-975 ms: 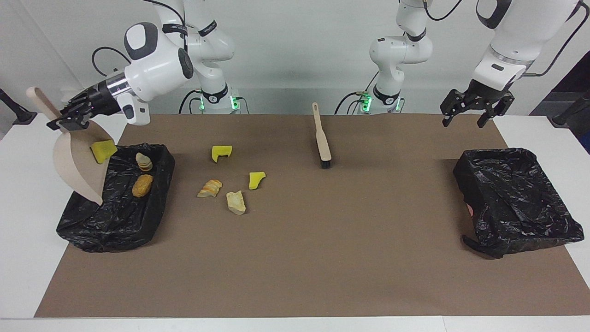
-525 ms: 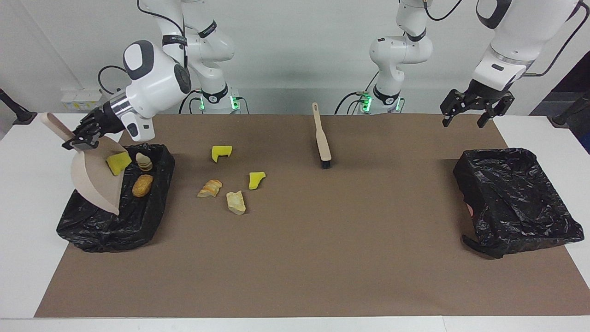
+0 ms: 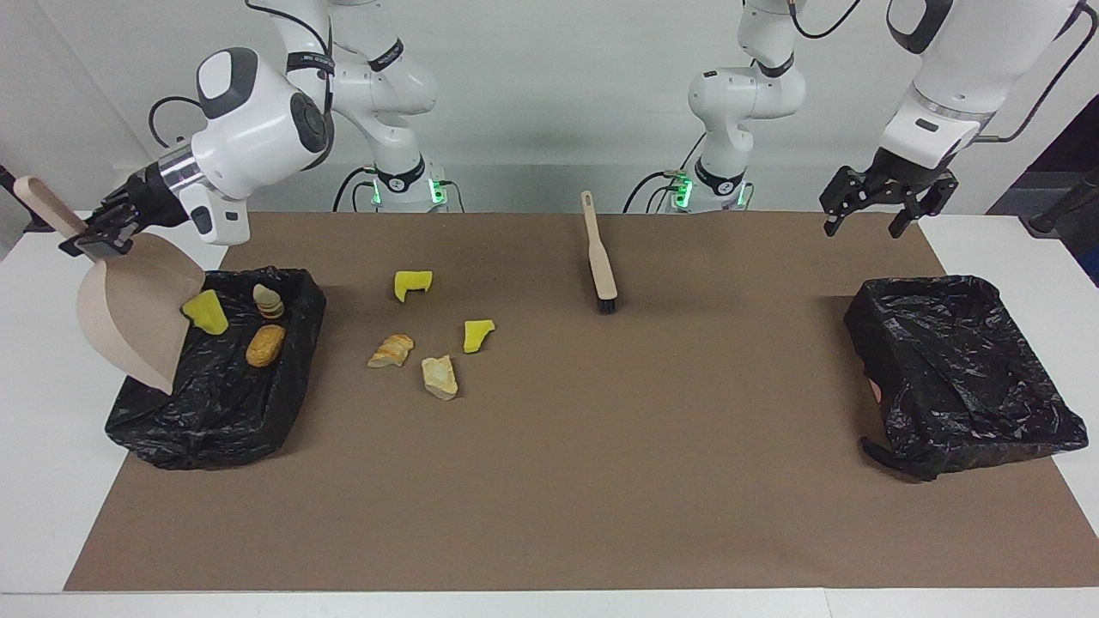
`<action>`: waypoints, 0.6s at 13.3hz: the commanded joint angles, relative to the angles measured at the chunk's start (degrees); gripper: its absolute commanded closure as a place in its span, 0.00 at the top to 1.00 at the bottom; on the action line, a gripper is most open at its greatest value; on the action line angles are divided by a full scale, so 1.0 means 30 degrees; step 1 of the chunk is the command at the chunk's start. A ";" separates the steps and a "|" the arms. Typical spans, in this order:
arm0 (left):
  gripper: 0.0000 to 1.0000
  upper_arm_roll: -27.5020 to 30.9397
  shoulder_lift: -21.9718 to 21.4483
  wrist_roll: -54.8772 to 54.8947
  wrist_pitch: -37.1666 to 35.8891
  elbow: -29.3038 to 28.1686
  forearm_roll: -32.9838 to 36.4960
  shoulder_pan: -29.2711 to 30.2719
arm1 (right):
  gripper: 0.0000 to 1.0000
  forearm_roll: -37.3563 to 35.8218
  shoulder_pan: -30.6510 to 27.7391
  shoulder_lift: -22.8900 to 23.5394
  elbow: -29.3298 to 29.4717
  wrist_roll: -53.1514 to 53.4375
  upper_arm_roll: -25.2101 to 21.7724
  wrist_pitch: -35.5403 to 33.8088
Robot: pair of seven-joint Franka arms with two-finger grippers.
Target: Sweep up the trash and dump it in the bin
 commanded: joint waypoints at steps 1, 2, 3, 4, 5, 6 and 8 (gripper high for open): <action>1.00 -0.0124 -0.0058 0.0218 -0.0463 0.0268 0.0235 0.0166 | 0.00 0.2338 -0.1132 0.0375 -0.0258 -0.0445 -0.0054 0.0591; 1.00 -0.0124 -0.0058 0.0218 -0.0434 0.0268 0.0235 0.0166 | 0.00 0.2578 -0.1312 0.0813 -0.0230 -0.0300 -0.0054 0.0624; 1.00 -0.0124 -0.0058 0.0218 -0.0462 0.0268 0.0235 0.0166 | 0.00 0.2725 -0.1169 0.0905 0.0090 -0.0385 -0.0054 0.0421; 1.00 -0.0124 -0.0058 0.0189 -0.0463 0.0268 0.0235 0.0166 | 0.00 0.2785 -0.1109 0.1138 0.0818 -0.0618 0.0062 0.0245; 1.00 -0.0124 -0.0058 0.0218 -0.0463 0.0268 0.0235 0.0166 | 0.00 0.2814 -0.1167 0.1401 0.1579 -0.1085 0.0092 -0.0047; 1.00 -0.0124 -0.0058 0.0218 -0.0463 0.0268 0.0235 0.0166 | 0.00 0.3395 -0.1196 0.1491 0.2080 -0.1234 0.0093 -0.0079; 1.00 -0.0124 -0.0058 0.0218 -0.0463 0.0268 0.0235 0.0166 | 0.00 0.5412 -0.1400 0.1609 0.2785 -0.1120 0.0063 -0.0137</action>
